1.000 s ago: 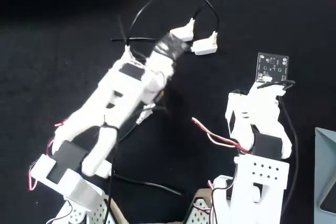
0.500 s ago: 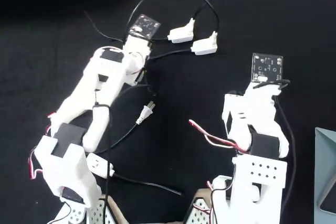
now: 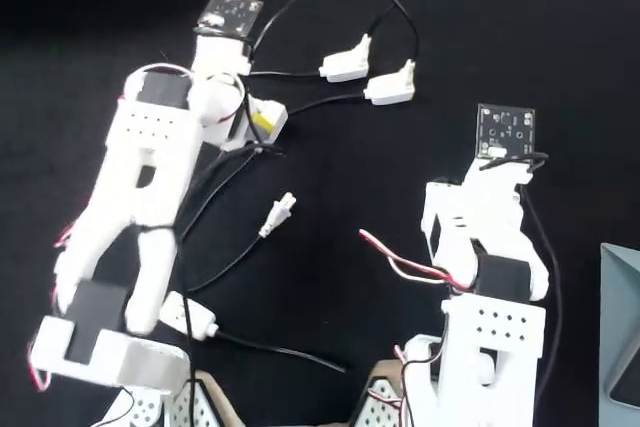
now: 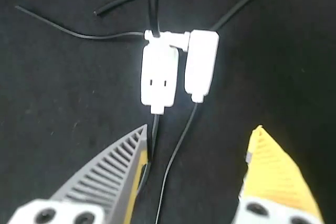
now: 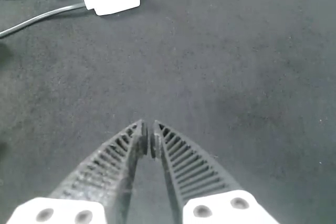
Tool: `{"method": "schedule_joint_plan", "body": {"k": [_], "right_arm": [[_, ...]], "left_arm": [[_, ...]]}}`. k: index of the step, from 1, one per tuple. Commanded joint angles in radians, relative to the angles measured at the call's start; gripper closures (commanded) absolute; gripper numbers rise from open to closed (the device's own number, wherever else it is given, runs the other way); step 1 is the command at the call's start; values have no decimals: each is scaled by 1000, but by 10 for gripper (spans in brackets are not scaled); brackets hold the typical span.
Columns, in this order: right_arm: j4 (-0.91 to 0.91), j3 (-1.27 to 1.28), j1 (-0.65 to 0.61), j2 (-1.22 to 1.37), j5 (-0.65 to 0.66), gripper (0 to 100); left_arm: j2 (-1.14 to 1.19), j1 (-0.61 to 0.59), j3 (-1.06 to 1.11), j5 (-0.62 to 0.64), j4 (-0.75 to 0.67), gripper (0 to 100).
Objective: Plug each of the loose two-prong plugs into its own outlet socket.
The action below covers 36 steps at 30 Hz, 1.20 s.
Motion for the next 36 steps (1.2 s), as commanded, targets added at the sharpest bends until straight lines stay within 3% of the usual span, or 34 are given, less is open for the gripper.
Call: {"method": "schedule_joint_plan", "body": {"k": [1, 5, 10, 16, 26, 31, 36], "right_arm": [[-15, -8, -18, 2, 12, 984], [-14, -7, -44, 5, 14, 984], [-12, 21, -126, 5, 46, 984], [18, 5, -206, 8, 138, 983], [244, -222, -537, 166, 330, 976], [278, -335, -615, 409, 497, 851], [276, -456, -660, 621, 641, 791]], "left_arm": [[-146, -15, -41, 3, 109, 702], [-275, -12, 41, 3, 149, 756], [-496, -13, 203, -5, 141, 974], [-726, -85, 424, 2, 141, 969], [-818, -432, 822, -2, -72, 968], [-818, -486, 974, 2, -181, 968], [-818, -526, 1066, 2, -262, 968]]}}
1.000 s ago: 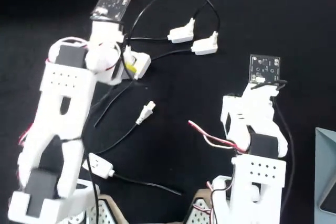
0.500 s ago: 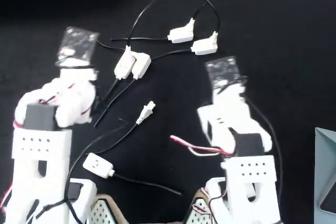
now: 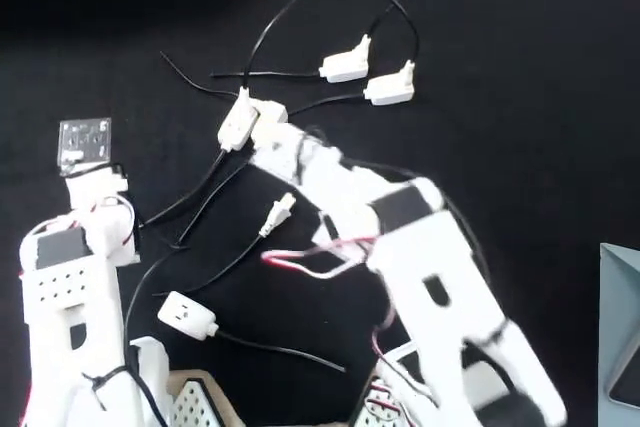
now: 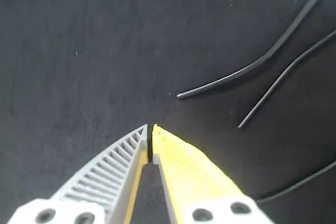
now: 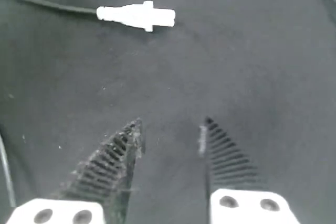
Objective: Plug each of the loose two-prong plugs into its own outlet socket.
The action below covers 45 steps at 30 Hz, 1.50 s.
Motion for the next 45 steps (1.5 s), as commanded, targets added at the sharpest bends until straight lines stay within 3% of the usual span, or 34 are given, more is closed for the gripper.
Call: {"method": "schedule_joint_plan", "body": {"k": [1, 10, 21, 30, 45], "right_arm": [[2, -122, -46, 131, 95, 779], [2, -315, -107, 446, 259, 645], [-8, -479, -157, 696, 373, 645], [-68, -558, -227, 880, 376, 645], [-61, -570, -176, 963, 377, 862]], "left_arm": [[-20, -39, 30, 0, -64, 968], [-20, -90, 102, 0, -110, 967], [-20, -91, 120, -5, -112, 967], [-20, -91, 124, -5, -112, 966], [-20, -91, 125, -5, -110, 966]]}}
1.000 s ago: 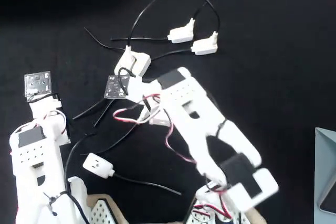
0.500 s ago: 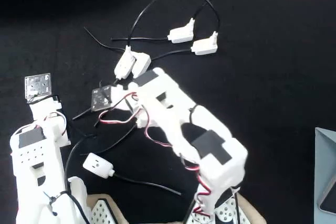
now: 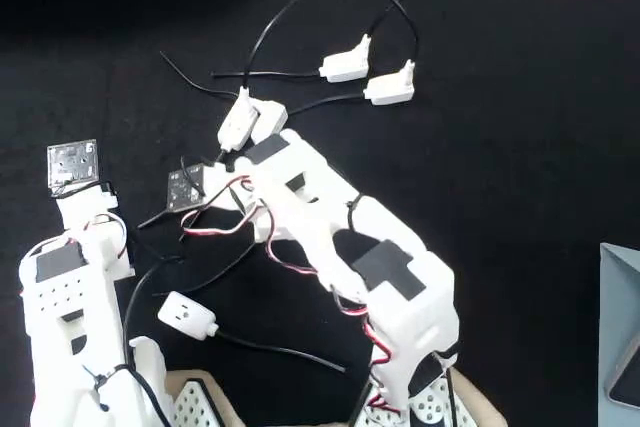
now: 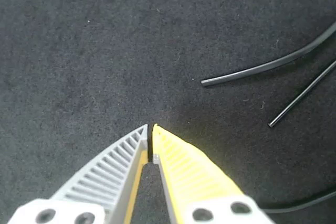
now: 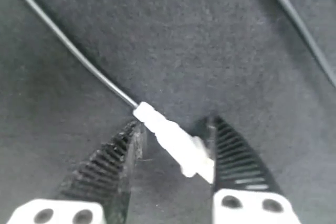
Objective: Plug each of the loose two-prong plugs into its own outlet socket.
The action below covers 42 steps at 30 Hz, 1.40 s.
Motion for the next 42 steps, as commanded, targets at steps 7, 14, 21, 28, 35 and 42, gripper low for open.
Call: {"method": "schedule_joint_plan", "body": {"k": [7, 14, 21, 28, 35, 42], "right_arm": [[15, -2, 84, 1, 6, 990], [152, -2, 155, -47, -6, 987], [278, 25, 207, -254, -195, 986], [252, 173, 207, -481, -479, 986], [164, 369, 226, -739, -690, 986], [114, 513, 242, -1040, -789, 987]], "left_arm": [[-20, -5, -1, -3, -12, 965], [-20, -5, -1, -3, -12, 965], [-20, -5, -1, -3, -12, 965], [-21, 2, -15, 2, -12, 967], [-130, 2, -101, 54, 51, 967], [-417, 4, -170, 58, 175, 966]]}}
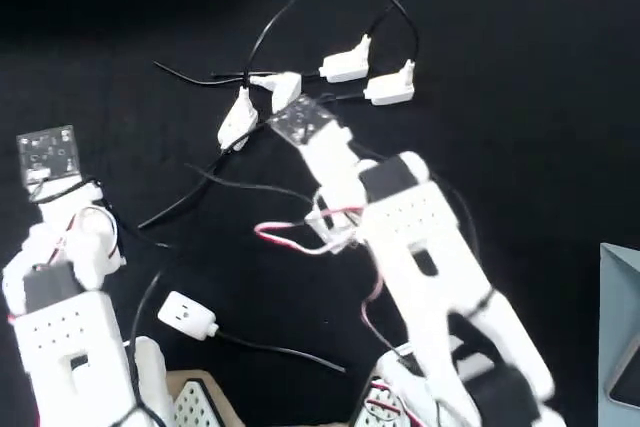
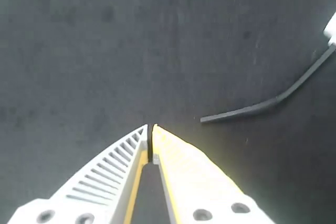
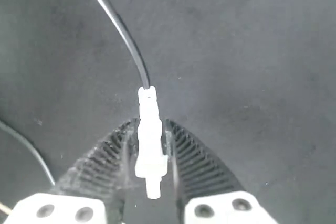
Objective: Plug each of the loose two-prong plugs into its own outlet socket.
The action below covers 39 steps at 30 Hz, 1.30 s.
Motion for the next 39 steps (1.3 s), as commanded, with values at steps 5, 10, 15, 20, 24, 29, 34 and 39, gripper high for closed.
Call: {"method": "schedule_joint_plan", "body": {"k": [5, 10, 15, 20, 24, 29, 34, 39], "right_arm": [[-25, 44, 14, -375, -107, 987], [-98, 67, -3, -545, -195, 987], [-265, 216, -104, -641, -287, 987], [-489, 401, -207, -737, -316, 987], [-634, 533, -273, -806, -316, 987], [-720, 634, -333, -843, -315, 987], [-738, 671, -374, -845, -315, 987], [-730, 679, -374, -845, -313, 987]], "left_arm": [[-281, 2, -39, 8, 46, 967], [-354, 4, -2, 97, 44, 965], [-376, 153, 2, 152, 23, 964], [-377, 364, 85, 153, -143, 967], [-377, 458, 206, 155, -305, 967], [-377, 526, 269, 155, -379, 967], [-377, 604, 266, 149, -381, 966], [-379, 702, 266, 107, -377, 964]]}}
